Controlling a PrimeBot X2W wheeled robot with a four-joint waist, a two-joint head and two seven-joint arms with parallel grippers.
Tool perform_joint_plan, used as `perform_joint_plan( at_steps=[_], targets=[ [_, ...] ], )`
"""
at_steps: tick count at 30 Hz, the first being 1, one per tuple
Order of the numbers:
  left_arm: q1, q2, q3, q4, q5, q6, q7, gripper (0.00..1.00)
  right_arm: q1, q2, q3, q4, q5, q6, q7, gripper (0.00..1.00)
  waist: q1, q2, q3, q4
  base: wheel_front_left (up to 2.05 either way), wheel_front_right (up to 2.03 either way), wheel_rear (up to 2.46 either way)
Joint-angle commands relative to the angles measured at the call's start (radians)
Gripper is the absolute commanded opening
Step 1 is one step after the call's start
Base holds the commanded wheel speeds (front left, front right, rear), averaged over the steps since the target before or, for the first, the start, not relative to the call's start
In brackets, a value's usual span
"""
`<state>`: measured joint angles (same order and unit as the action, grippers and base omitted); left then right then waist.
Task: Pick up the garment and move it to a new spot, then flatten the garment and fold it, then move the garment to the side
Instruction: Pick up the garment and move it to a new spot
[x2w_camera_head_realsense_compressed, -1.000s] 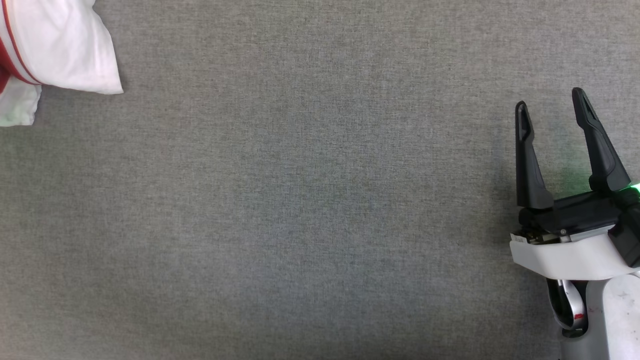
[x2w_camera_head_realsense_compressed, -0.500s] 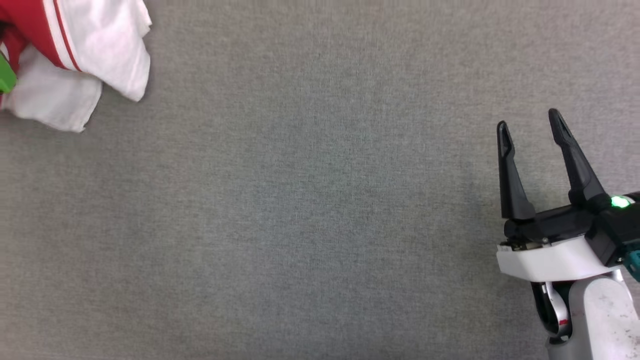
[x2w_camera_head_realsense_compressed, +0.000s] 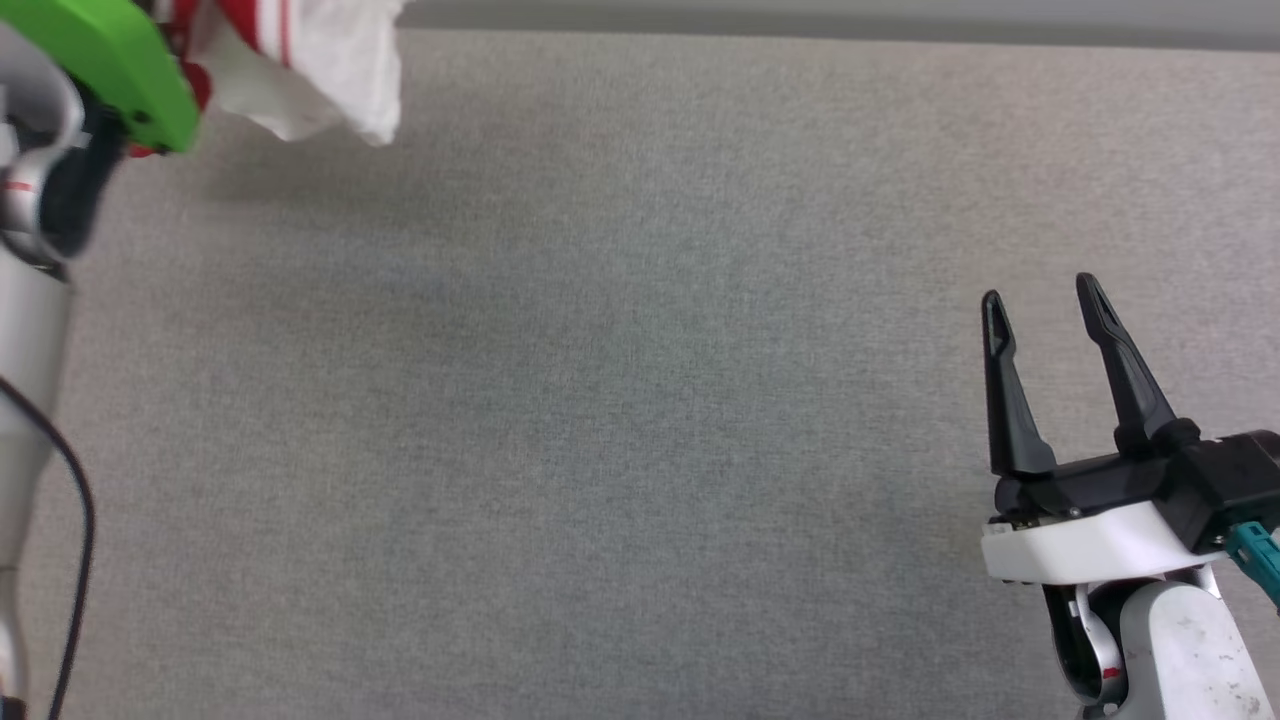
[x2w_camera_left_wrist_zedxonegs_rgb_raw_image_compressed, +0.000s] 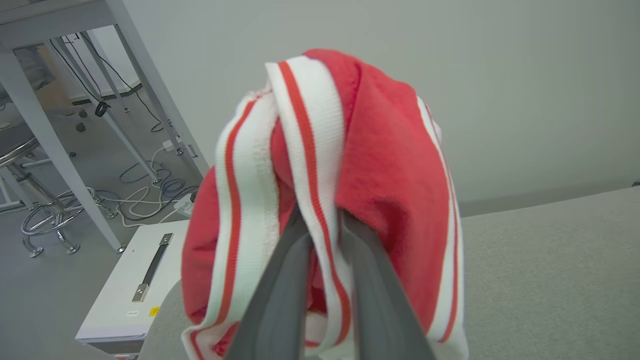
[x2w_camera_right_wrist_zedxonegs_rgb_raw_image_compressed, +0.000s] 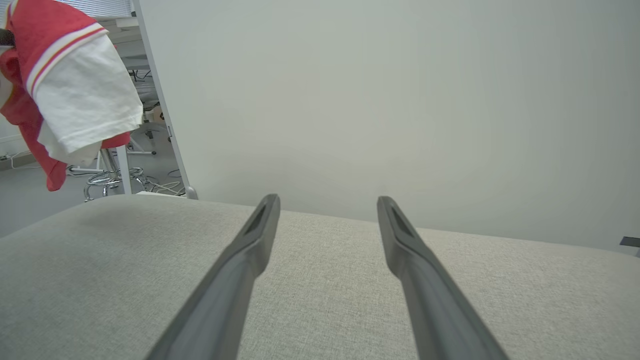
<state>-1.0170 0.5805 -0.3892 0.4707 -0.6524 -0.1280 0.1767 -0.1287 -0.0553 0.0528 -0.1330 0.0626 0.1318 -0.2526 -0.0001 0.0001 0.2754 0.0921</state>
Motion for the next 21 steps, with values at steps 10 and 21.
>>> perform_joint_plan(
  at_steps=[10,21],
  targets=[
    [0.085,-0.157,-0.147,-0.120,0.053,0.014,0.005,0.00,0.030,0.005,-0.061,0.007,0.065,-0.001,-0.009,1.00,0.0001,-0.0001,-0.104,-0.122,0.00,0.00,0.00],
    [0.239,-0.329,-0.381,-0.030,0.089,0.003,-0.024,0.00,0.038,0.005,-0.104,0.019,0.080,-0.001,-0.009,1.00,0.0001,-0.0001,-0.100,-0.238,0.00,0.00,0.00]
  ],
)
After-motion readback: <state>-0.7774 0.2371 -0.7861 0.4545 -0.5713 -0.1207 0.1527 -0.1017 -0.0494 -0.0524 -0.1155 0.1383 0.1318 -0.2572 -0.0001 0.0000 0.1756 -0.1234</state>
